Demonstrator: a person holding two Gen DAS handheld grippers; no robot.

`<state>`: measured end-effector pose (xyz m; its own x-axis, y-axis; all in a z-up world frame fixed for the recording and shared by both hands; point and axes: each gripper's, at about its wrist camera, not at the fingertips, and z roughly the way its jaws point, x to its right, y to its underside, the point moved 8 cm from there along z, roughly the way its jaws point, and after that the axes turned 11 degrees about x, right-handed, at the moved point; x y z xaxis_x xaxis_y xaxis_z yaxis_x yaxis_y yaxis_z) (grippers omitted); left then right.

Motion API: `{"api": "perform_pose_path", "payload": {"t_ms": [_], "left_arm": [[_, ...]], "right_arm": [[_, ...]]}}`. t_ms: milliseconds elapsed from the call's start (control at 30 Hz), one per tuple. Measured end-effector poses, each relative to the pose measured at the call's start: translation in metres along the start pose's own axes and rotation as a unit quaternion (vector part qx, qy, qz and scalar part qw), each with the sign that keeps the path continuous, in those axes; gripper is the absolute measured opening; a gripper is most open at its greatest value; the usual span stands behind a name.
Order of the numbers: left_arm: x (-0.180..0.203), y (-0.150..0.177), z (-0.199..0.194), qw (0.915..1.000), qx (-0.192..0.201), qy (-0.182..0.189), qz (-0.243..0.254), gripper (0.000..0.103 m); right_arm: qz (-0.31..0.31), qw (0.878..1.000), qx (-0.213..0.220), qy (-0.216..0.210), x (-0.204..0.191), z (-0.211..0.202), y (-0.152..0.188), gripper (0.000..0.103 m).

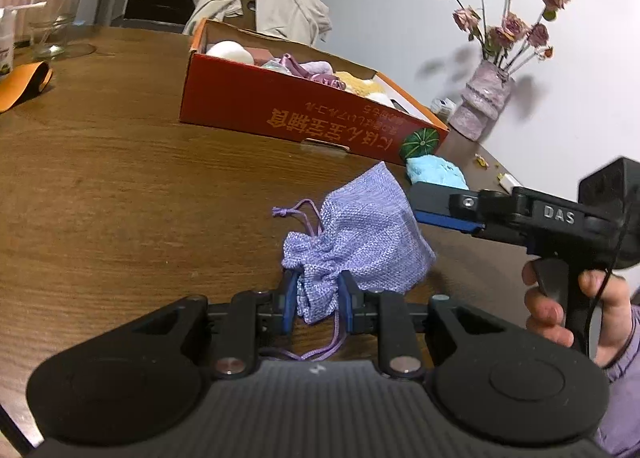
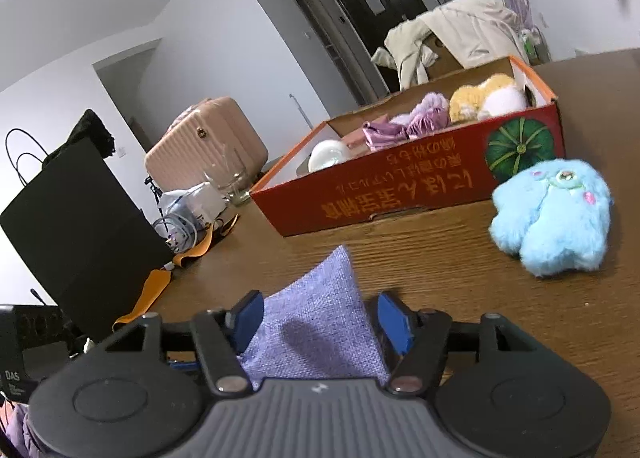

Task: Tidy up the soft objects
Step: 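Carry the lilac pouch into the box and open both grippers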

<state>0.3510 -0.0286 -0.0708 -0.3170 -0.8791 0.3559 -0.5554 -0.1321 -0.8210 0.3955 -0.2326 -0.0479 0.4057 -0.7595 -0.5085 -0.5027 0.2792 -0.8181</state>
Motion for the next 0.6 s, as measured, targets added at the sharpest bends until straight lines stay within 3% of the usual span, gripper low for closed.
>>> {"api": "perform_pose_path", "payload": {"t_ms": [133,233,267,333,467,600], "left_arm": [[-0.005,-0.003,0.003,1.0,-0.003,0.008,0.003,0.022],[-0.012,-0.008,0.005,1.0,-0.003,0.007,-0.004,0.022],[-0.014,-0.009,0.006,0.9999,-0.003,0.008,-0.008,0.022],[-0.015,-0.012,0.006,0.9999,0.001,0.005,-0.016,0.022],[-0.001,-0.028,0.004,0.9996,0.026,0.01,-0.004,0.02],[0.017,-0.074,0.015,0.9982,0.054,0.022,0.015,0.019]], "right_arm": [[-0.008,1.0,-0.014,-0.009,0.001,0.011,0.006,0.062],[0.004,1.0,-0.022,-0.022,0.001,0.015,0.01,0.049],[0.006,0.999,-0.022,-0.03,0.0,0.015,0.01,0.037],[0.001,0.999,-0.019,-0.041,-0.007,0.012,0.009,0.03],[-0.048,0.999,0.007,-0.013,-0.022,0.001,-0.003,0.023],[-0.069,0.996,0.047,0.013,-0.031,-0.008,-0.042,0.022]]}}
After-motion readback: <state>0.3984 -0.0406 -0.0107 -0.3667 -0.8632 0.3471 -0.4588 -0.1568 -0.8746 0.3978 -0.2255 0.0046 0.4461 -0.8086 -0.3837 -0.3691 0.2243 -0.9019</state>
